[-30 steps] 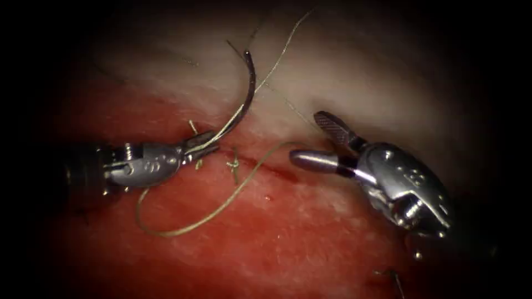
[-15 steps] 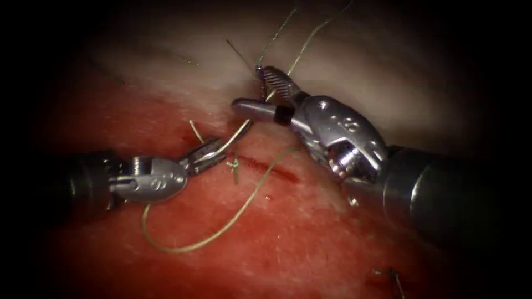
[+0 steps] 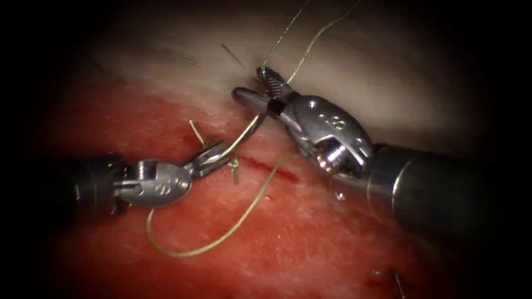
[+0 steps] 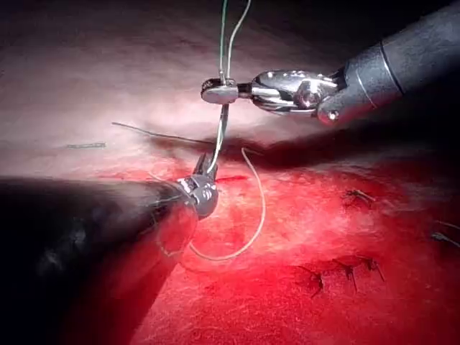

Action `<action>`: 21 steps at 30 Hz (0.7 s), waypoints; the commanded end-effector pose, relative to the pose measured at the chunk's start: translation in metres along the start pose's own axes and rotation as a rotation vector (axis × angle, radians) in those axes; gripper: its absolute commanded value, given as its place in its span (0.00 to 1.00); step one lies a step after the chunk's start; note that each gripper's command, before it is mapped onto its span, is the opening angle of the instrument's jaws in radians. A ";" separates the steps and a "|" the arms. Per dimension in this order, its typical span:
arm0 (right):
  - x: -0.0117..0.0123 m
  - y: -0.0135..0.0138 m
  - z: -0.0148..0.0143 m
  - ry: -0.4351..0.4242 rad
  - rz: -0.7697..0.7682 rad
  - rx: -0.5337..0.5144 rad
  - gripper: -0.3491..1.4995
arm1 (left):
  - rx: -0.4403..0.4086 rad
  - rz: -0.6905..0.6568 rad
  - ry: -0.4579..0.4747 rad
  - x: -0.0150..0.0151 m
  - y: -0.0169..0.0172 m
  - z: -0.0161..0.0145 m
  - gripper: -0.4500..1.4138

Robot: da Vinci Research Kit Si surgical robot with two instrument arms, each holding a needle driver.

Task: Wound Closure

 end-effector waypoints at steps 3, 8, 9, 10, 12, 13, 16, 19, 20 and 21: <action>0.0001 -0.0006 0.0005 0.039 0.012 -0.015 0.00 | -0.004 0.011 0.009 0.0002 0.0005 0.0006 0.00; 0.0008 0.0002 -0.0007 0.063 -0.011 0.008 0.00 | -0.171 -0.293 0.130 0.0003 -0.0001 0.0006 0.49; 0.0009 0.0005 -0.0010 0.061 -0.029 0.017 0.00 | -0.225 -0.370 0.166 0.0004 -0.0004 0.0004 0.54; 0.0010 0.0008 -0.0013 0.062 -0.047 0.024 0.00 | -0.241 -0.401 0.177 0.0004 -0.0007 0.0002 0.57; 0.0012 0.0017 -0.0023 0.033 -0.092 0.058 0.00 | -0.255 -0.419 0.183 0.0003 -0.0017 -0.0004 0.58; 0.0014 0.0025 -0.0032 0.008 -0.160 0.078 0.00 | -0.248 -0.420 0.167 -0.0001 -0.0026 -0.0009 0.56; 0.0015 0.0036 -0.0045 -0.004 -0.229 0.096 0.00 | -0.263 -0.420 0.158 -0.0006 -0.0035 -0.0017 0.52; 0.0015 0.0042 -0.0051 0.017 -0.270 0.099 0.00 | -0.292 -0.415 0.130 -0.0006 -0.0030 -0.0017 0.50; 0.0015 0.0042 -0.0050 0.017 -0.300 0.099 0.00 | -0.292 -0.418 0.123 -0.0004 -0.0026 -0.0017 0.50; 0.0015 0.0042 -0.0050 0.021 -0.317 0.099 0.00 | -0.292 -0.418 0.123 -0.0003 -0.0025 -0.0017 0.50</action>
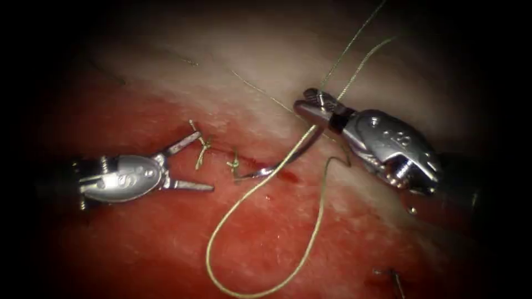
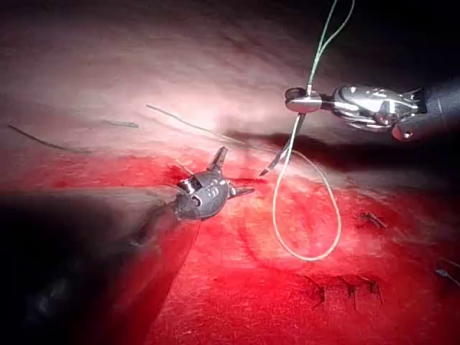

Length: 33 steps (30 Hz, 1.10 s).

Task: Wound Closure

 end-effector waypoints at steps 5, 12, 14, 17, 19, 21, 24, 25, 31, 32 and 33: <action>-0.0002 -0.0005 0.0007 -0.063 -0.030 0.074 0.00 | -0.009 -0.003 0.002 -0.0005 -0.0004 0.0006 0.50; 0.0016 -0.0005 -0.0006 -0.115 -0.243 0.143 0.00 | -0.013 -0.001 0.004 -0.0007 -0.0007 0.0004 0.50; 0.0024 -0.0003 -0.0009 -0.136 -0.278 0.177 0.00 | -0.013 -0.001 0.004 -0.0007 -0.0007 0.0005 0.50; 0.0038 -0.0004 -0.0016 -0.203 -0.330 0.237 0.00 | -0.015 -0.001 0.002 -0.0007 -0.0007 0.0005 0.50; 0.0045 -0.0008 -0.0021 -0.260 -0.380 0.289 0.00 | -0.023 -0.007 0.001 -0.0007 -0.0007 0.0005 0.50; 0.0051 -0.0012 -0.0026 -0.311 -0.441 0.352 0.00 | -0.069 -0.036 0.020 -0.0007 -0.0006 0.0005 0.50; 0.0062 -0.0013 -0.0028 -0.318 -0.483 0.390 0.00 | -0.203 -0.152 0.091 -0.0005 0.0001 0.0004 0.42; 0.0064 -0.0012 -0.0028 -0.314 -0.490 0.402 0.00 | -0.252 -0.193 0.116 -0.0003 0.0005 0.0004 0.41; 0.0070 0.0000 -0.0023 -0.194 -0.523 0.329 0.00 | -0.522 -0.527 0.181 0.0027 0.0051 0.0020 0.55; 0.0069 0.0000 -0.0022 -0.184 -0.529 0.322 0.00 | -0.533 -0.558 0.176 0.0031 0.0056 0.0023 0.59; 0.0068 0.0001 -0.0020 -0.162 -0.529 0.305 0.00 | -0.543 -0.607 0.166 0.0038 0.0066 0.0029 0.67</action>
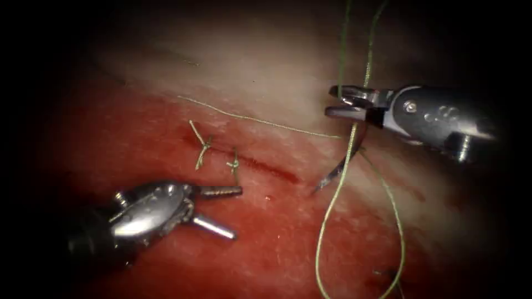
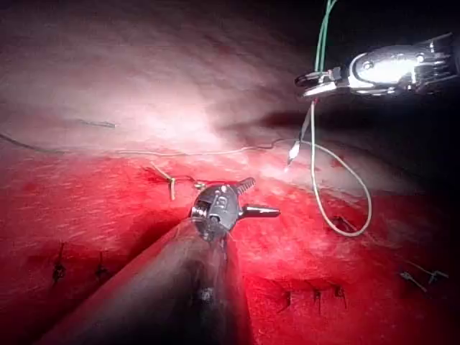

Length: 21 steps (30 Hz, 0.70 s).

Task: Wound Closure

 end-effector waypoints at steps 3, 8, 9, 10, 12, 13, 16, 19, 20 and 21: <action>-0.0006 0.0003 0.0016 0.048 -0.025 -0.065 0.00 | -0.010 -0.070 -0.002 -0.0008 0.0013 0.0031 0.74; -0.0009 0.0001 0.0017 0.075 -0.030 -0.099 0.00 | -0.007 -0.097 -0.001 -0.0017 0.0014 0.0052 0.80; -0.0009 0.0000 0.0017 0.081 -0.031 -0.105 0.00 | 0.015 -0.095 0.002 -0.0018 0.0009 0.0055 0.81; -0.0009 -0.0001 0.0017 0.085 -0.031 -0.110 0.00 | 0.029 -0.094 0.004 -0.0019 0.0005 0.0057 0.82; -0.0007 -0.0003 0.0017 0.097 -0.032 -0.123 0.00 | 0.043 -0.096 0.007 -0.0022 -0.0008 0.0062 0.82; -0.0006 -0.0004 0.0017 0.107 -0.033 -0.134 0.00 | 0.046 -0.100 0.008 -0.0024 -0.0013 0.0064 0.82; -0.0004 -0.0006 0.0017 0.139 -0.035 -0.156 0.00 | 0.056 -0.109 0.013 -0.0032 -0.0021 0.0075 0.82; -0.0003 -0.0007 0.0017 0.150 -0.041 -0.170 0.00 | 0.043 -0.131 0.012 -0.0035 -0.0019 0.0081 0.81; -0.0003 -0.0008 0.0017 0.154 -0.042 -0.175 0.00 | 0.028 -0.148 0.010 -0.0035 -0.0018 0.0081 0.81; -0.0003 -0.0008 0.0018 0.156 -0.042 -0.177 0.00 | 0.015 -0.160 0.008 -0.0035 -0.0016 0.0081 0.81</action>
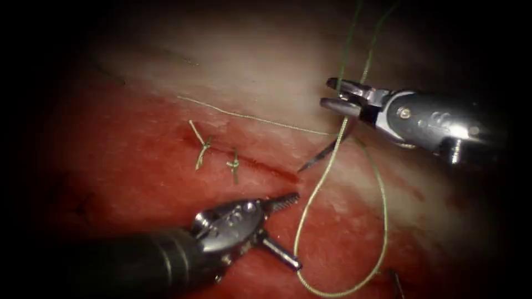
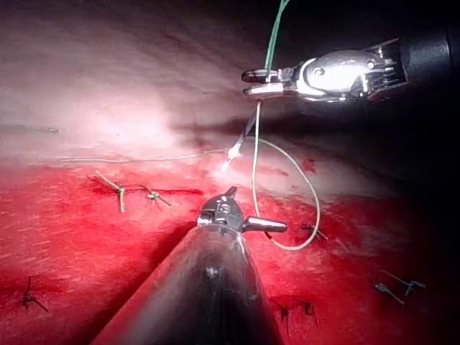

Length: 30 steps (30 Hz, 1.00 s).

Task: Wound Closure

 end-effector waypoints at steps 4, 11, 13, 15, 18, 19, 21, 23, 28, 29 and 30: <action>-0.0002 -0.0005 0.0012 0.011 -0.009 -0.008 0.00 | -0.025 -0.051 -0.005 -0.0001 0.0000 0.0005 0.77; -0.0003 -0.0011 0.0011 0.020 -0.014 -0.008 0.00 | -0.044 -0.112 -0.013 0.0000 -0.0012 -0.0001 0.00; -0.0003 -0.0011 0.0008 0.024 -0.015 -0.008 0.00 | -0.053 -0.113 -0.016 0.0003 -0.0017 -0.0007 0.00; -0.0004 -0.0011 0.0003 0.025 -0.015 -0.001 0.00 | -0.051 -0.098 -0.015 0.0008 -0.0021 -0.0015 0.00; -0.0006 -0.0008 -0.0006 0.029 -0.015 0.011 0.00 | -0.004 -0.061 0.001 0.0021 -0.0025 -0.0030 0.00; -0.0006 -0.0005 -0.0012 0.029 -0.014 0.015 0.00 | 0.017 -0.039 0.007 0.0030 -0.0028 -0.0040 0.00; -0.0006 -0.0001 -0.0019 0.030 -0.013 0.020 0.00 | 0.041 -0.008 0.003 0.0040 -0.0033 -0.0053 0.00; -0.0006 0.0000 -0.0024 0.032 -0.013 0.024 0.00 | 0.068 0.026 -0.007 0.0047 -0.0038 -0.0061 0.00; -0.0005 0.0000 -0.0038 0.027 0.033 0.056 0.00 | 0.114 0.048 -0.024 0.0052 -0.0055 -0.0057 0.00; -0.0004 0.0002 -0.0046 0.029 0.070 0.067 0.00 | 0.120 0.051 -0.040 0.0048 -0.0063 -0.0047 0.00; -0.0003 0.0003 -0.0049 0.032 0.077 0.068 0.00 | 0.122 0.055 -0.050 0.0044 -0.0069 -0.0038 0.00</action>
